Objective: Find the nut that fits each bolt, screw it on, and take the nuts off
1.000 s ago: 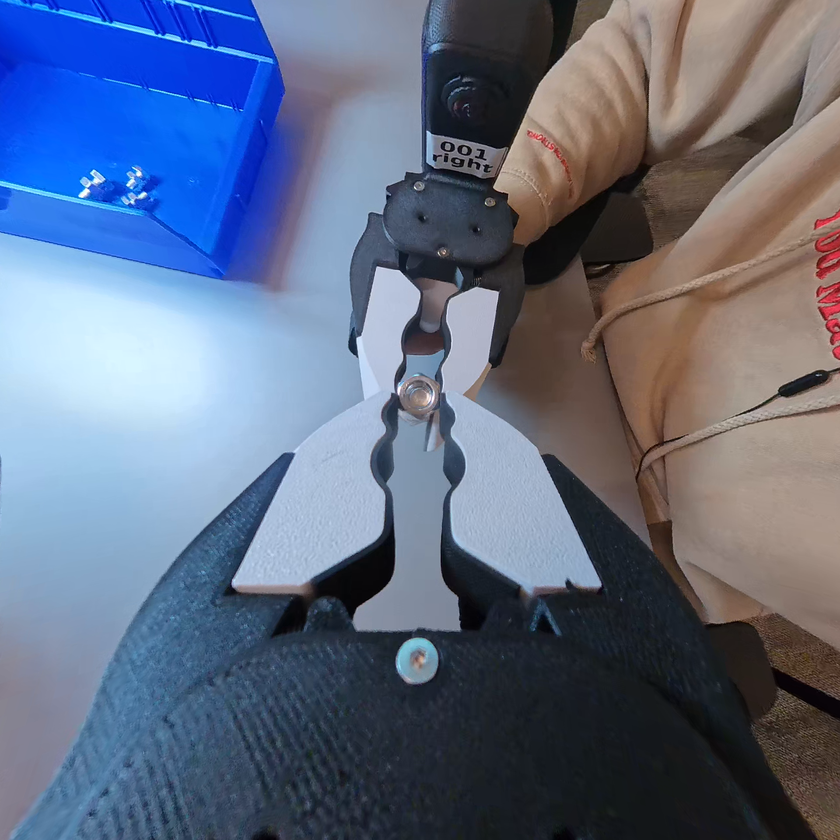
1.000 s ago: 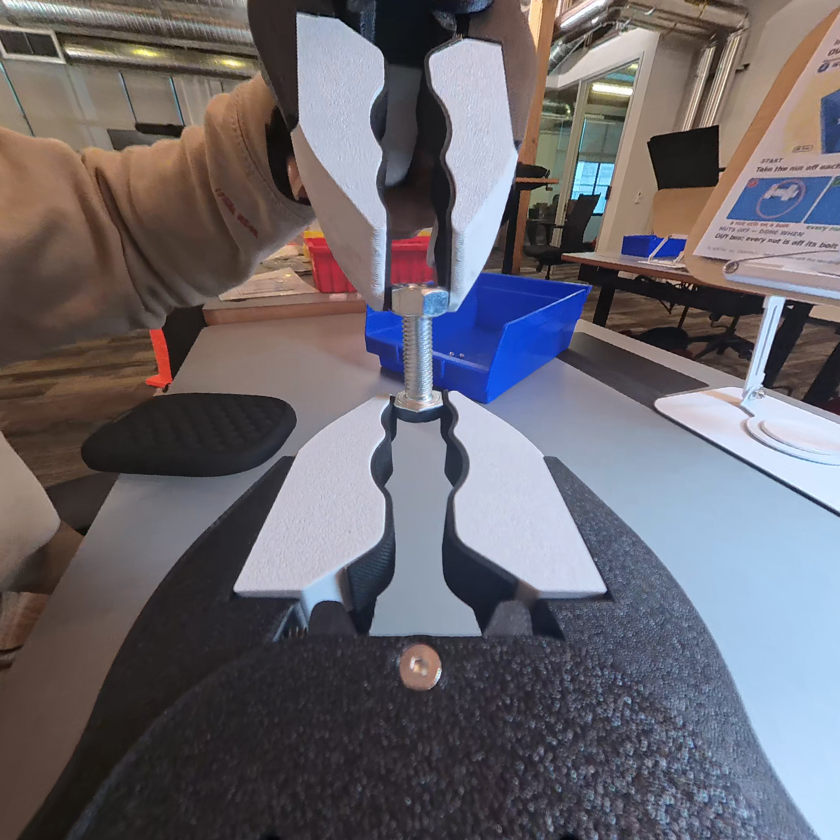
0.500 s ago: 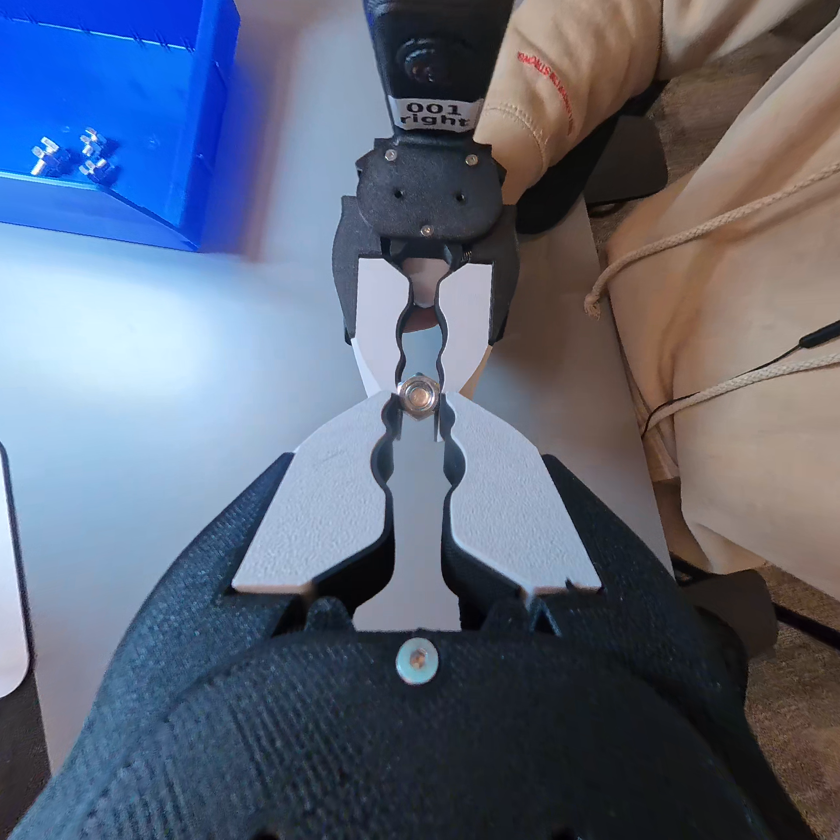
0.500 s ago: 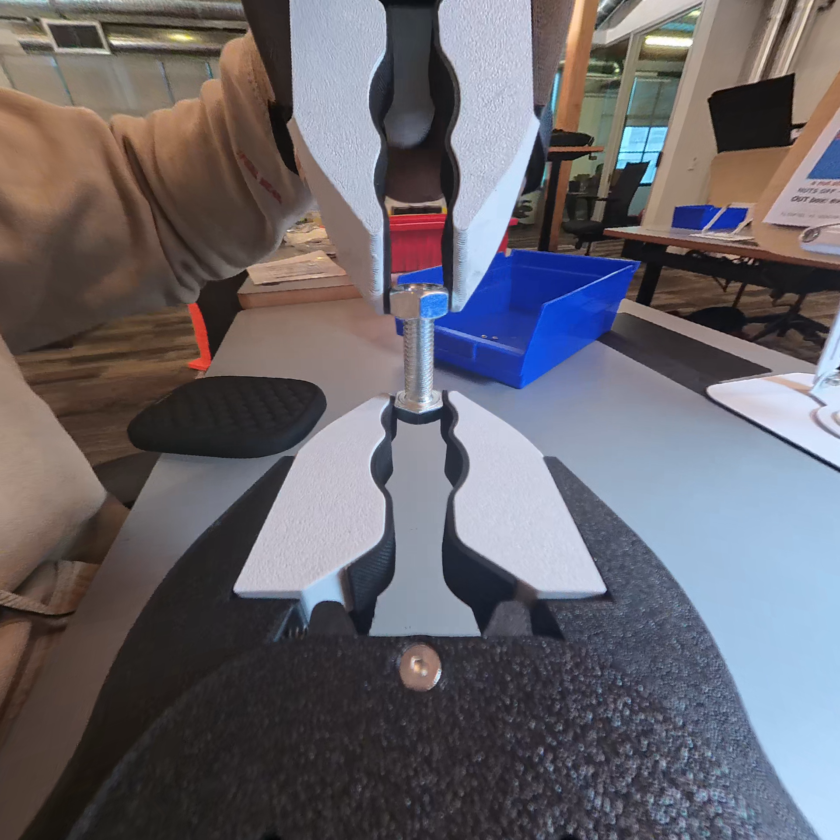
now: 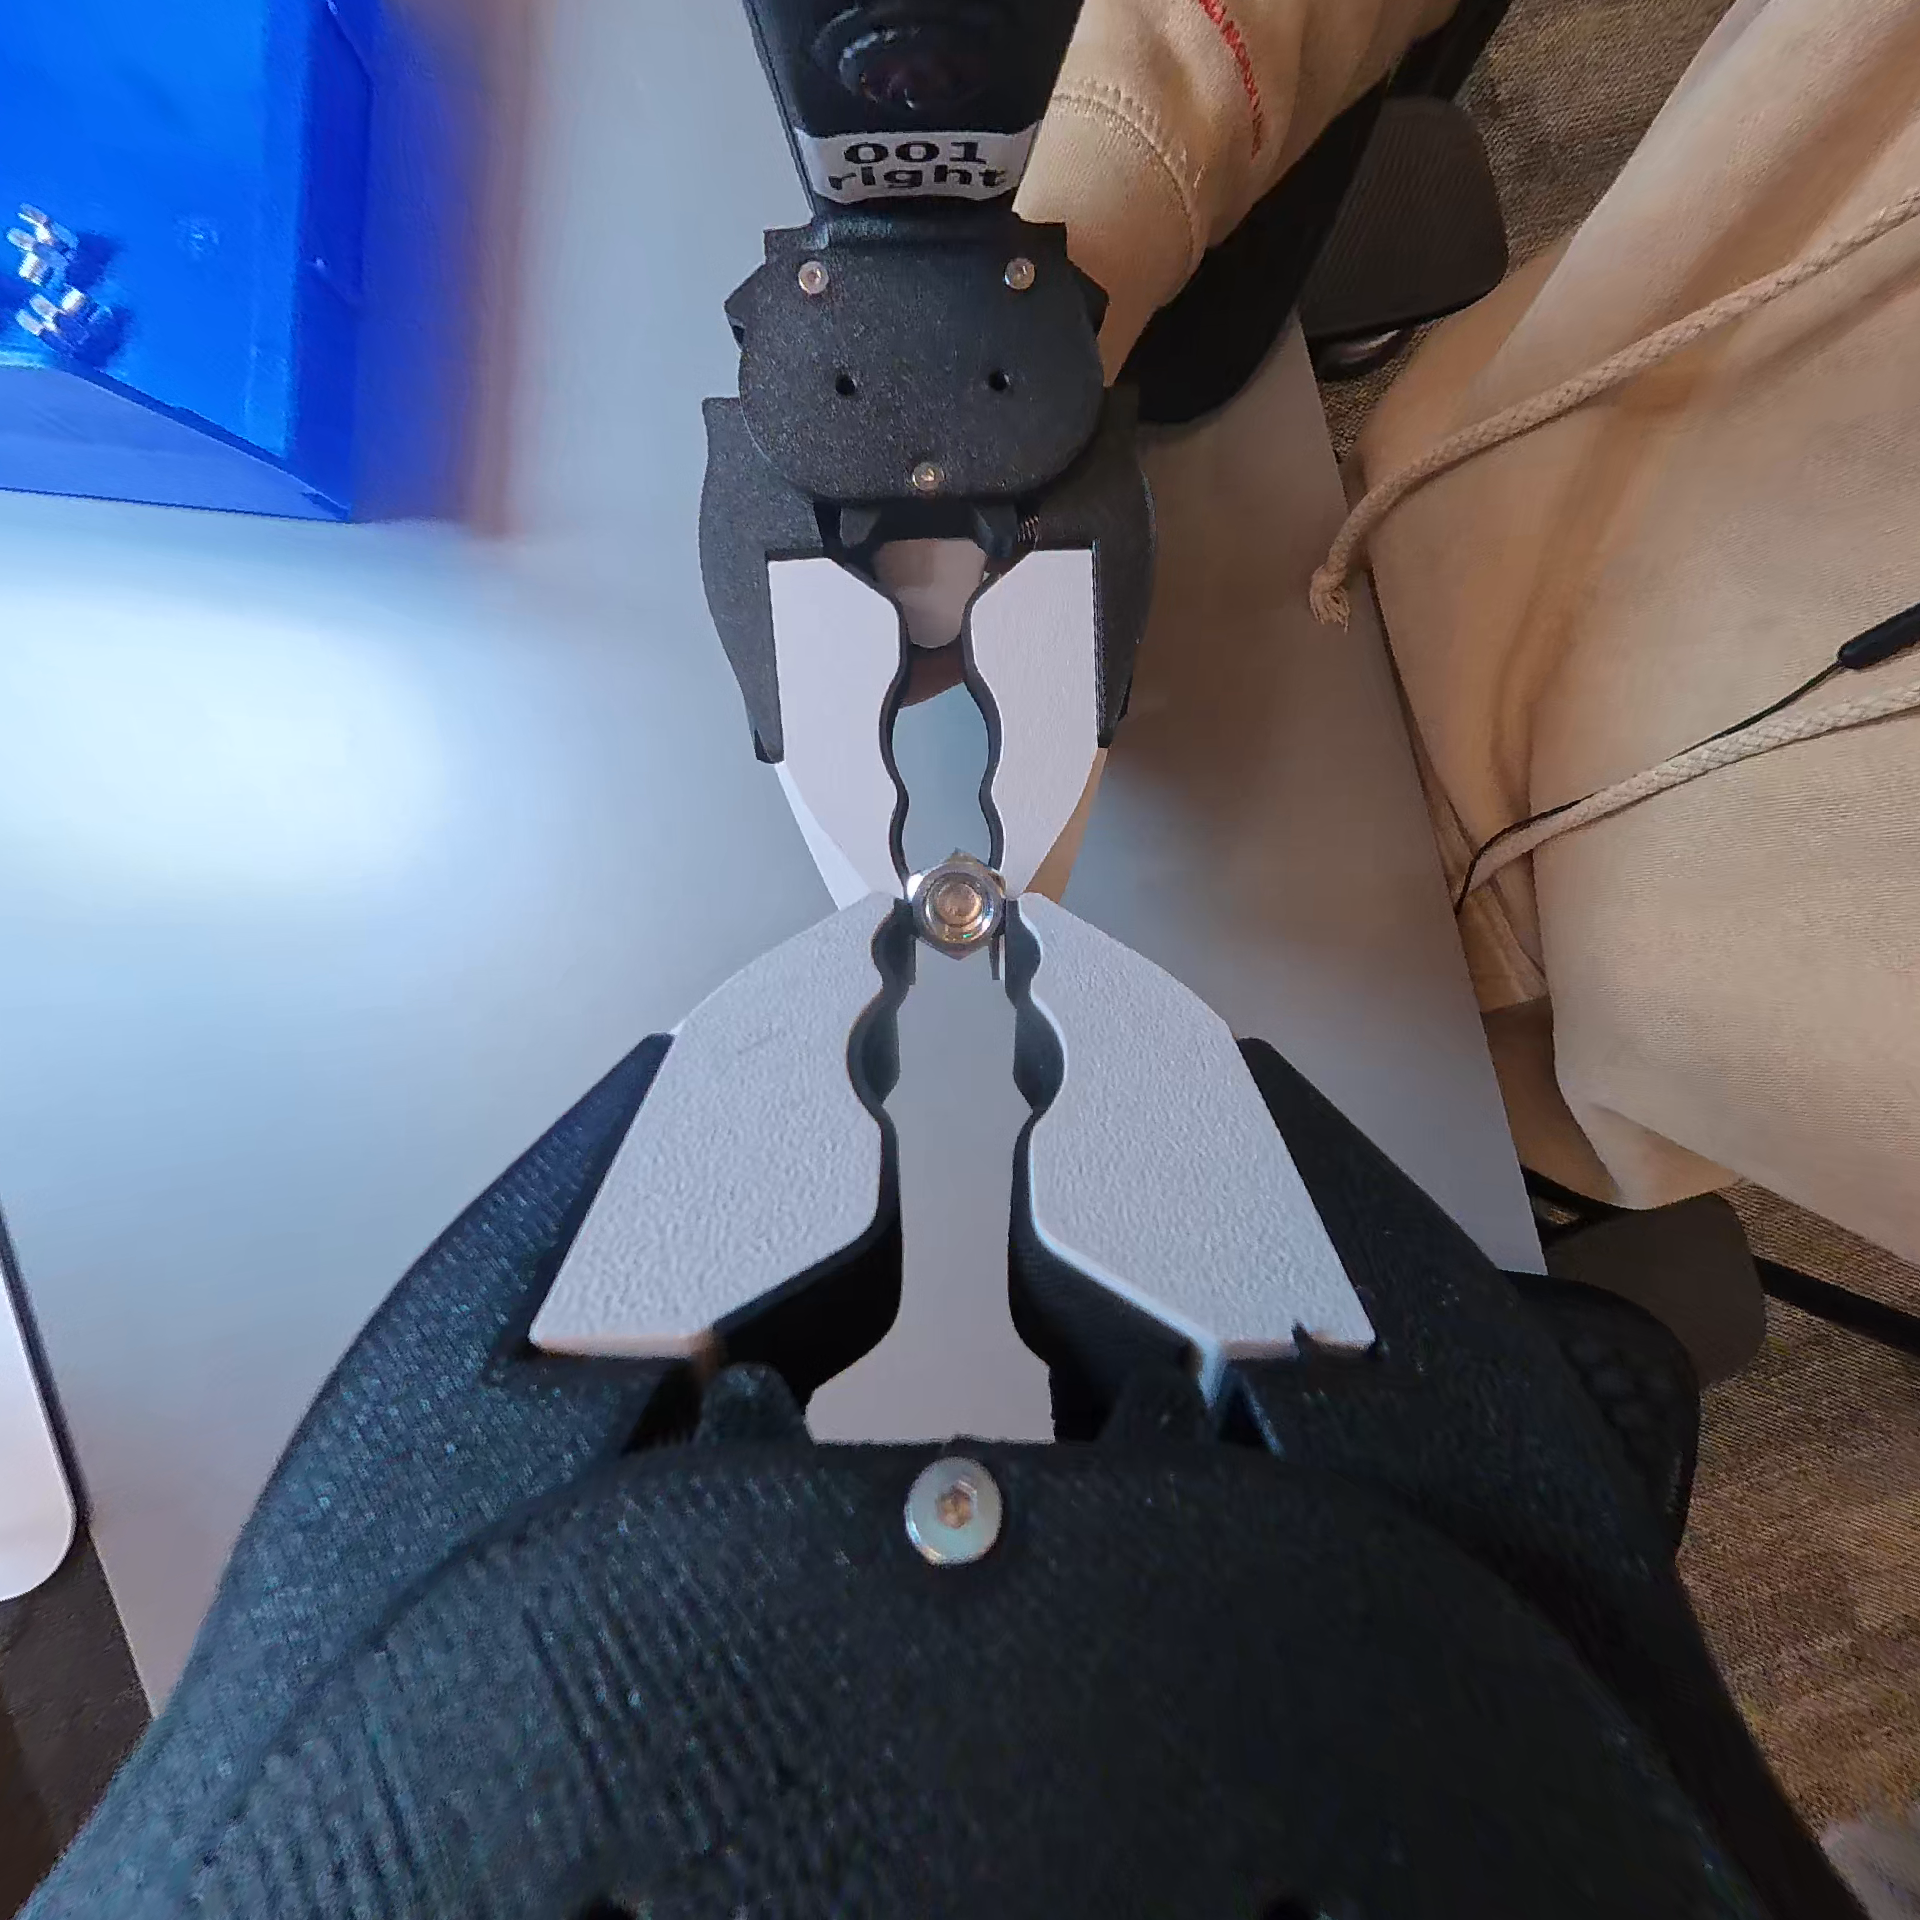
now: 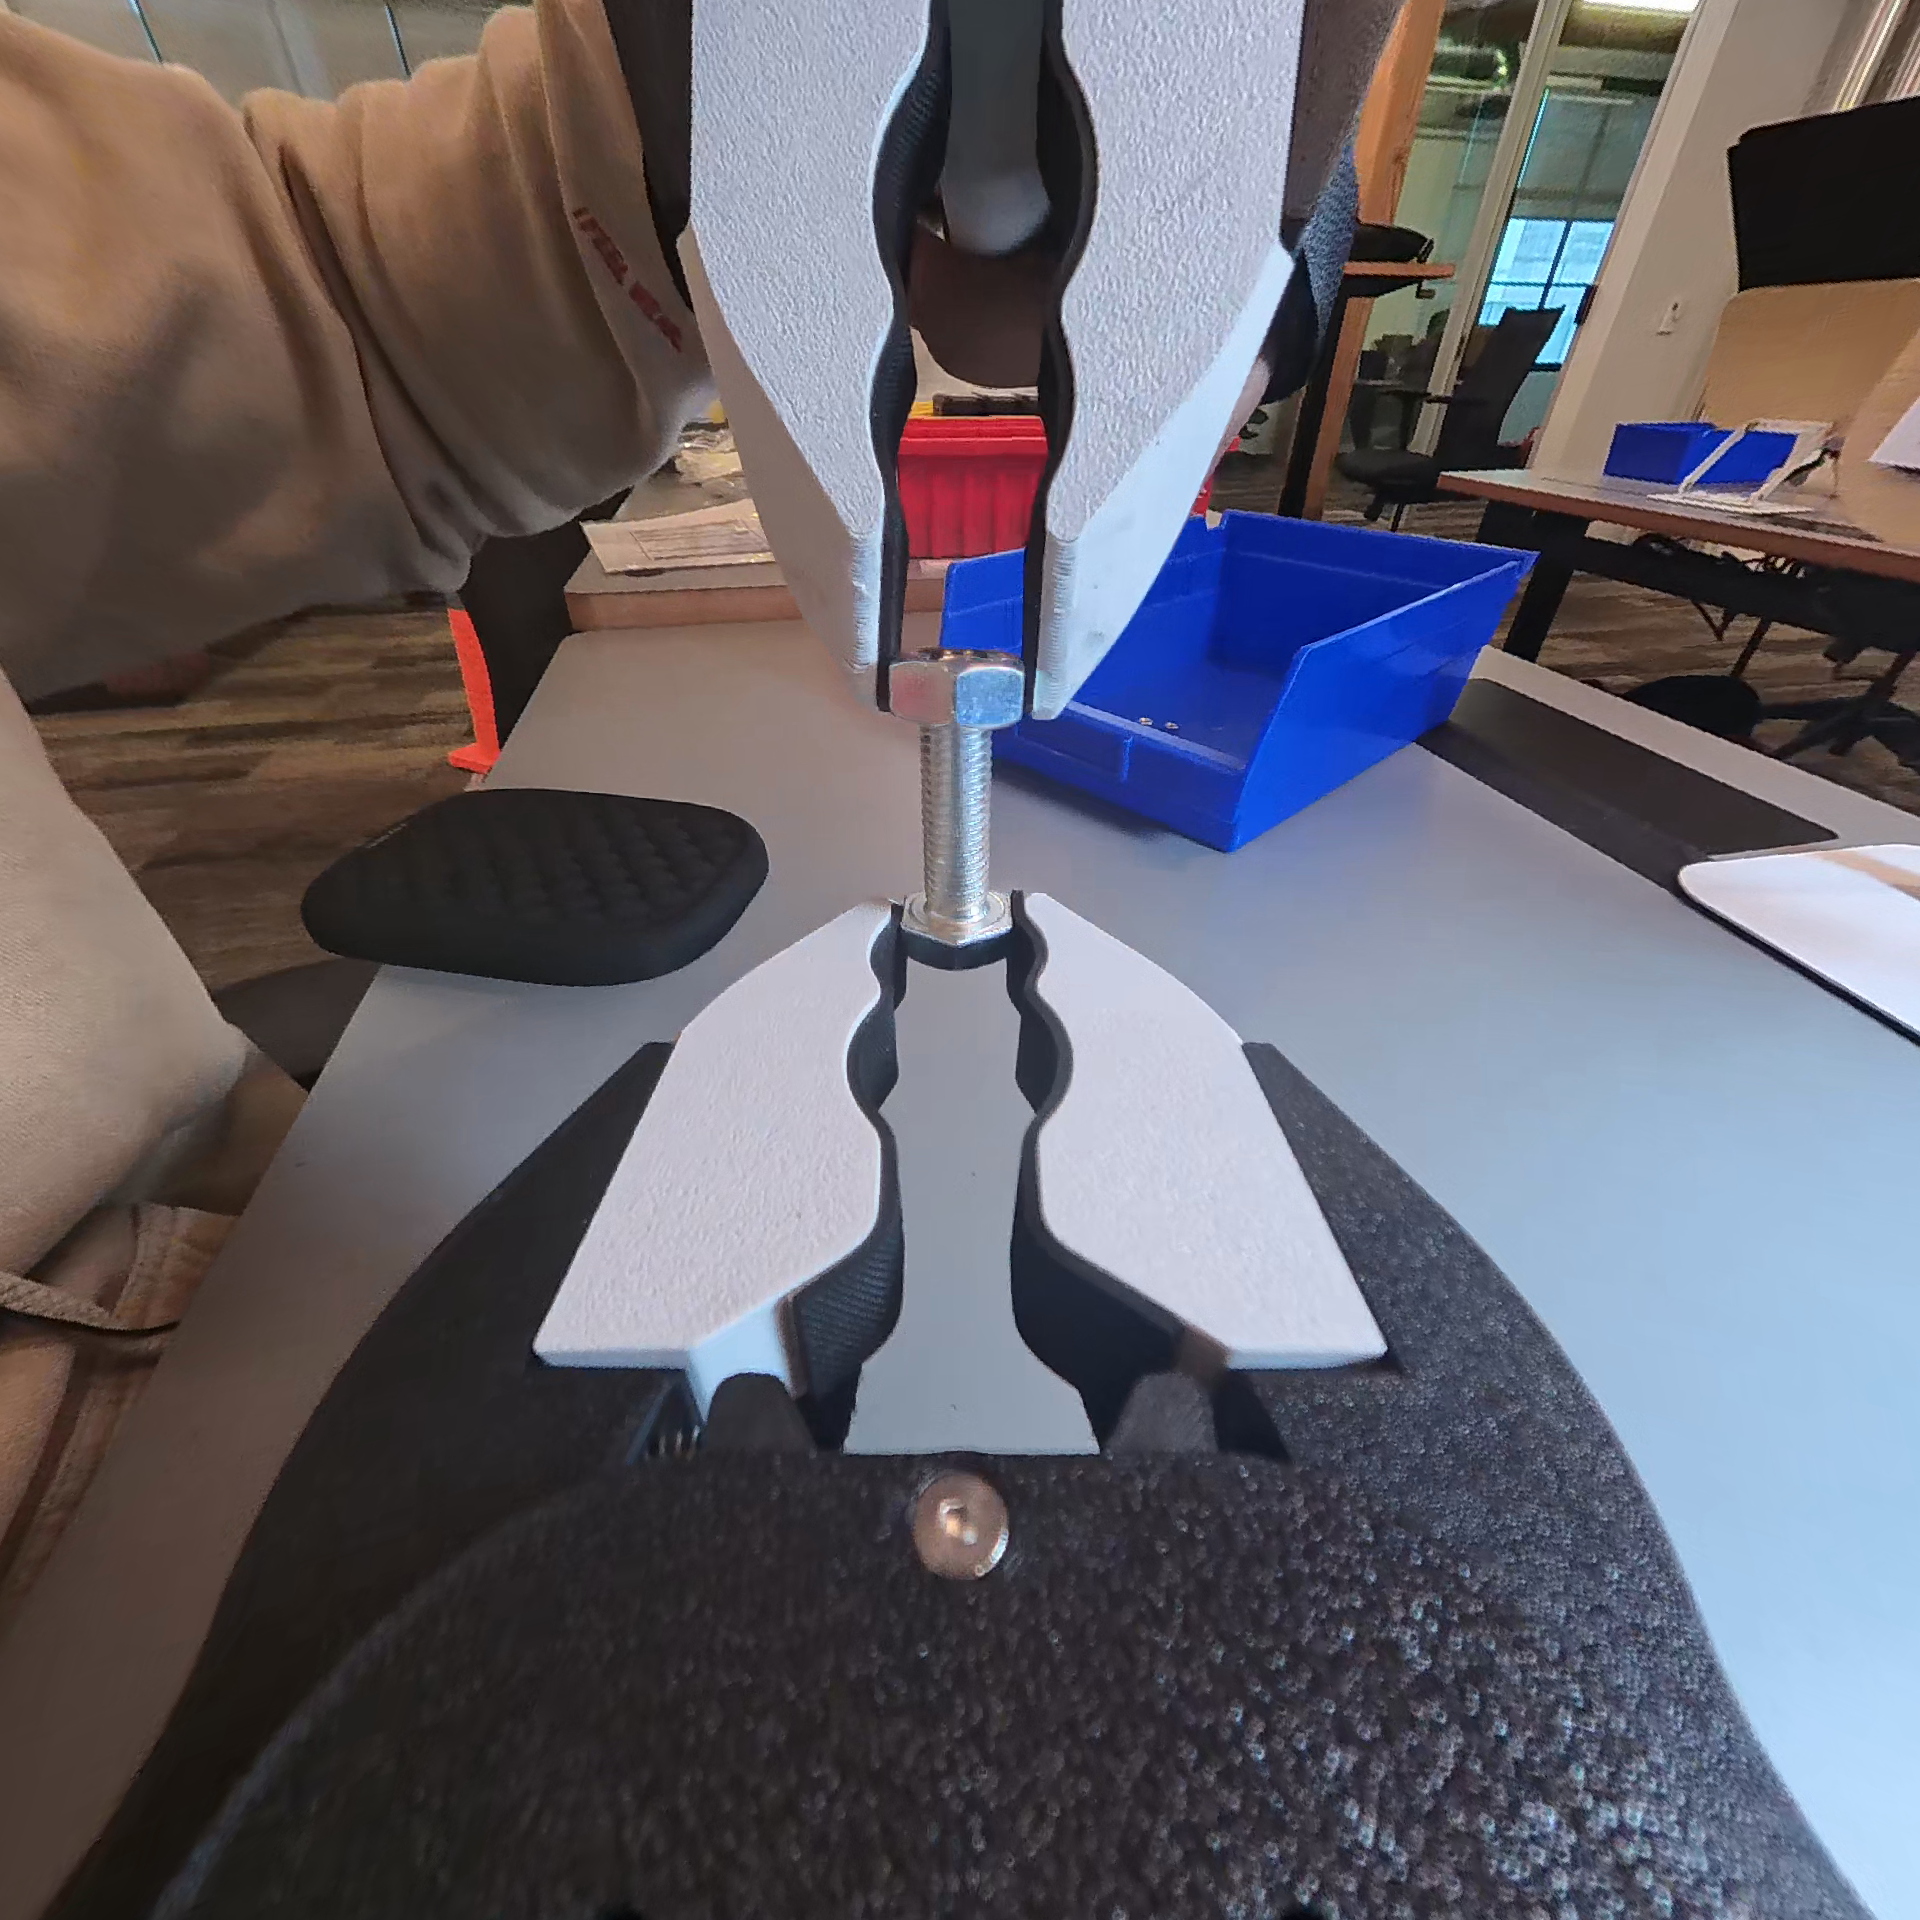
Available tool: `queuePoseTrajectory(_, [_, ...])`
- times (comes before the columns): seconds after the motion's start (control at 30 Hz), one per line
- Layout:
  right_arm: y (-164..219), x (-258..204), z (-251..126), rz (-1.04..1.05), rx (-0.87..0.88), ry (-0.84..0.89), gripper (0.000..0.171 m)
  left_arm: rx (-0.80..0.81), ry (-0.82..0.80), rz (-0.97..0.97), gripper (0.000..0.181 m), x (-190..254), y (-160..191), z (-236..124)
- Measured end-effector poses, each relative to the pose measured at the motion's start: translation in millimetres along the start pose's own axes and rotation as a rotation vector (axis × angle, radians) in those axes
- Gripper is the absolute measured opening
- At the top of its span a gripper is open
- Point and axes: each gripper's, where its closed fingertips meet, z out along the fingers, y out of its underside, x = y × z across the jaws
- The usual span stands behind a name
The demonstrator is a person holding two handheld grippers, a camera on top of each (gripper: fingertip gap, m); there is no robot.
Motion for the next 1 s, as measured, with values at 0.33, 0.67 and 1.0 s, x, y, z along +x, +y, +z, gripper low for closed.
queuePoseTrajectory(0.33, [2.5,-0.5,0.9,-0.006,-0.007,0.003,0.018,-0.006,0.01,-0.006,0.018,0.5,1.6,1.3])
queuePoseTrajectory(0.67, [1.7,-1.0,1.0,0.006,0.006,-0.004,0.018,0.018,0.007,-0.007,0.018,0.1,-0.2,0.3])
queuePoseTrajectory(1.0, [4.2,-0.7,1.7,0.006,-0.004,-0.002,0.018,0.065,0.003,-0.02,0.017,-0.2,1.5,-1.2])
